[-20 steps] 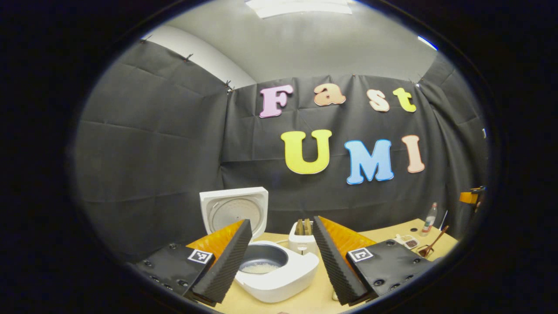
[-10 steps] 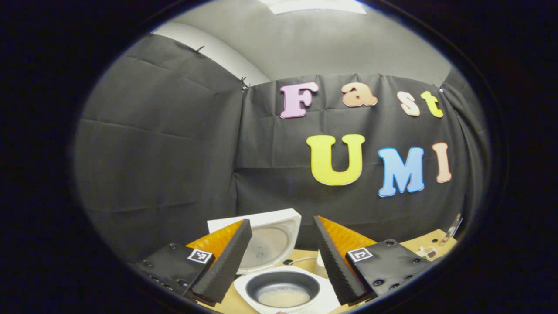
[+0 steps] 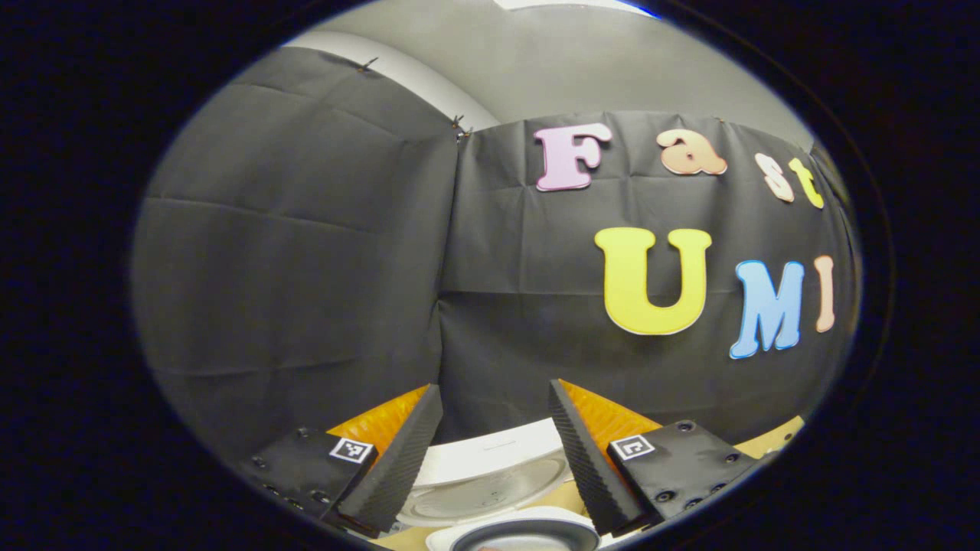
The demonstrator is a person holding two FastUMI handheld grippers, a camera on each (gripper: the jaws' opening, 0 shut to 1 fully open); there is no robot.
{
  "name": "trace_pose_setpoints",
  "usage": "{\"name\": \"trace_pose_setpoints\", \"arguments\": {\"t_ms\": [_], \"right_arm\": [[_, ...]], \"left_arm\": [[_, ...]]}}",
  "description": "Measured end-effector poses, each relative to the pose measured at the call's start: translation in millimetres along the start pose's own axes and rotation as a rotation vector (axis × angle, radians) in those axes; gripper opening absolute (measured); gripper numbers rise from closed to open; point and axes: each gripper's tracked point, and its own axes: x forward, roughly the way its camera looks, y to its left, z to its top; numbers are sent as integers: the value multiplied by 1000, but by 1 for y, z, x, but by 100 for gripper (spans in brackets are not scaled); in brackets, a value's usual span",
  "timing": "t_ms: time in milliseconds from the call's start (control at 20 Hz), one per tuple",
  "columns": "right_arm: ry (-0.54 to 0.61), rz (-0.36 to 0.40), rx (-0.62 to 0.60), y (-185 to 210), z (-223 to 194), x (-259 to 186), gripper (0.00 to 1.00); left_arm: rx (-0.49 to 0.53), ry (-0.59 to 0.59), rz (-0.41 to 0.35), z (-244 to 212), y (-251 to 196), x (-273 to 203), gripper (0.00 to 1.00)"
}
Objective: Close the left gripper, press the button to open the rice cooker; take a wooden spoon from the chopstick holder with the right hand, scoop a spoonful of rice and pour it into the rice cooker, then put the wooden spoon back into the chopstick holder.
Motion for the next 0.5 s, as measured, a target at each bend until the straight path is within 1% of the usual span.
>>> {"name": "trace_pose_setpoints", "arguments": {"t_ms": [100,150,200,300,350,400,450,500], "right_arm": [[5,-20,-4,-7,-1,-5,98],[7,-25,-2,-10,-1,-8,98],[7,-29,3,-13,-2,-8,98],[8,-28,6,-17,-1,-8,98],[9,-25,4,-18,-2,-7,98],[10,-20,2,-20,-2,-6,98],[9,-15,-2,-21,0,-6,98],[10,-9,-7,-24,0,-4,98]], "left_arm": [[15,27,18,-10,3,18,95],[30,43,22,-16,2,24,97],[44,64,27,-21,1,28,95],[42,112,30,-37,0,29,99],[25,144,39,-47,2,30,95],[23,153,64,-49,6,28,97],[32,140,54,-49,5,31,99],[38,152,56,-53,4,29,89]]}}
